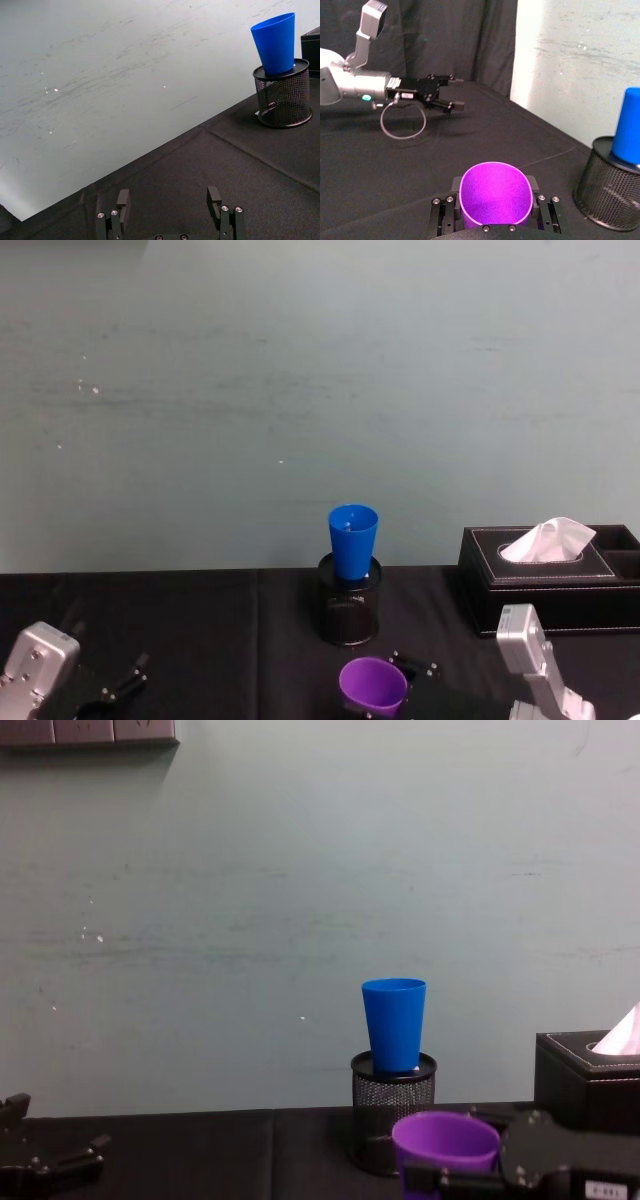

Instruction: Pick up one cup with a gripper and tap it against the other cup.

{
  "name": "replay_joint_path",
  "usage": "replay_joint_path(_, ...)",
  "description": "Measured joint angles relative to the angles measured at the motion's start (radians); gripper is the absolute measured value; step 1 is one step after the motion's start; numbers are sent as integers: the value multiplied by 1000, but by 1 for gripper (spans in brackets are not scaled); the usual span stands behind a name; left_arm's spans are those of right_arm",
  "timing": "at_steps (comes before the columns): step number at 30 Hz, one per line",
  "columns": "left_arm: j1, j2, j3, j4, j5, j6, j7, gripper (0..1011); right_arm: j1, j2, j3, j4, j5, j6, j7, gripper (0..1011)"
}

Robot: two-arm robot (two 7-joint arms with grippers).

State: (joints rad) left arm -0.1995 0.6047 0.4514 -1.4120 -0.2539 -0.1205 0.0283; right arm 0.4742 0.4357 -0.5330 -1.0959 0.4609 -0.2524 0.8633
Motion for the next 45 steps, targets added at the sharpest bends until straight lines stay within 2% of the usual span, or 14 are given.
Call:
replay_joint_path(13, 0, 0, 0, 0, 0, 0, 0, 1000, 14, -35, -14, 113, 1, -62, 28, 751)
replay_joint_path(33, 0, 0, 0, 0, 0, 0, 0, 1000, 20, -45, -16, 138, -4, -57, 31, 756)
replay_joint_path(42, 0, 0, 0, 0, 0, 0, 0, 1000, 20, -44, -16, 136, -5, -56, 30, 985)
replay_joint_path(45, 0, 0, 0, 0, 0, 0, 0, 1000, 19, -44, -16, 136, -5, -55, 30, 1000)
